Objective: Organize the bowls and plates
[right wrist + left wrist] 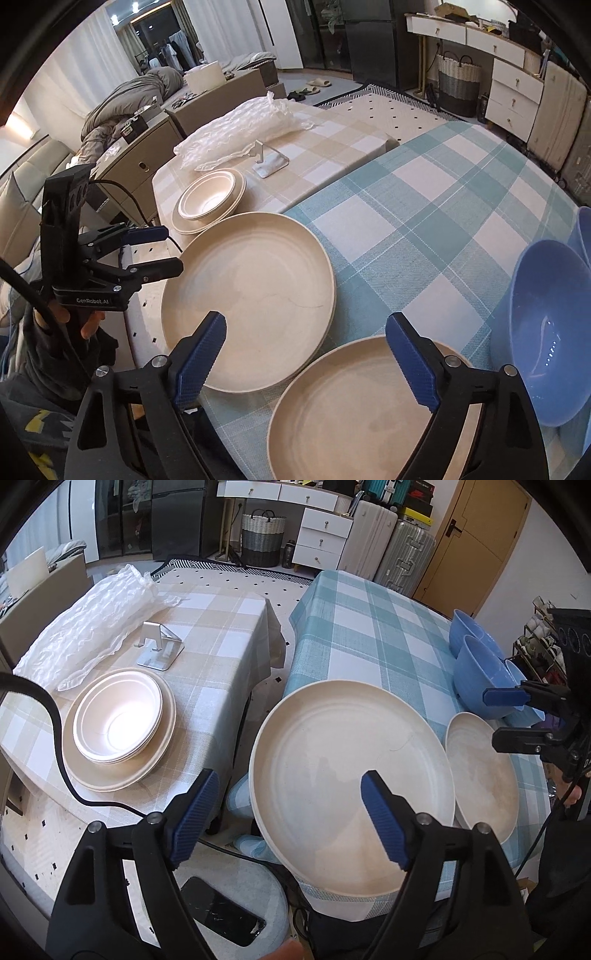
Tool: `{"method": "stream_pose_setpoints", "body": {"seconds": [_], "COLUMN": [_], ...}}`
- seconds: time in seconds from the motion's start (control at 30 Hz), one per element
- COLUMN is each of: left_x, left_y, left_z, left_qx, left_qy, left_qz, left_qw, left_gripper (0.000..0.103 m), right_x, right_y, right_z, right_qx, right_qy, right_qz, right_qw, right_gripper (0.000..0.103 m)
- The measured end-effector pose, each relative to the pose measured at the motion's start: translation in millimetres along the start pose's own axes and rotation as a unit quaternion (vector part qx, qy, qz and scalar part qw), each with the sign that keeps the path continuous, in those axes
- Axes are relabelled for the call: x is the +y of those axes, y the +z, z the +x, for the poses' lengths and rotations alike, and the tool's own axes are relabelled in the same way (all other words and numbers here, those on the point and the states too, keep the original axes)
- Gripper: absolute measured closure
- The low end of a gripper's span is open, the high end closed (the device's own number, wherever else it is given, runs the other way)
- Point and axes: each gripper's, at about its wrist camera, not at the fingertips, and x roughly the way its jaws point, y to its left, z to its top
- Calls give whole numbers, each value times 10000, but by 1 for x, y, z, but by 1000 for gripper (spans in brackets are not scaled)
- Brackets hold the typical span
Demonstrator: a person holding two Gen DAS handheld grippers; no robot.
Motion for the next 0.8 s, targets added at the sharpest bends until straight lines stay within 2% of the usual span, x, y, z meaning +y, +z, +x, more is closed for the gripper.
{"method": "stream_pose_setpoints", "body": {"seconds": [0.07,0.27,0.57,0.63,0.7,0.8], "left_x": [-3,-13,-26,-30,-34,-38], "left_y": [-2,-7,-15,-18,-21,-23], "left_z": [-1,-2,1,2,4,5], "left_qx": [-43,-152,-208,-229,-239,-259], "left_qy": [50,88,1,0,-41,-92], "left_qz": [55,187,298,348,378,404], "left_qw": [10000,9997,9993,9991,9990,9988], "left_gripper": [23,21,19,16,1,2], "right_x": [4,6,2,1,-2,-6], "right_y": [-9,-31,-52,-56,-60,-67], "right_z": [-5,-14,-26,-27,-27,-27], "right_qx": [-179,-506,-770,-773,-787,-791], "right_qy": [-154,-31,-131,-173,-226,-231], "right_qz": [-8,301,664,729,791,916], "right_qw": [9997,9983,9947,9942,9935,9924], "right_gripper": [11,10,9,9,9,9]}}
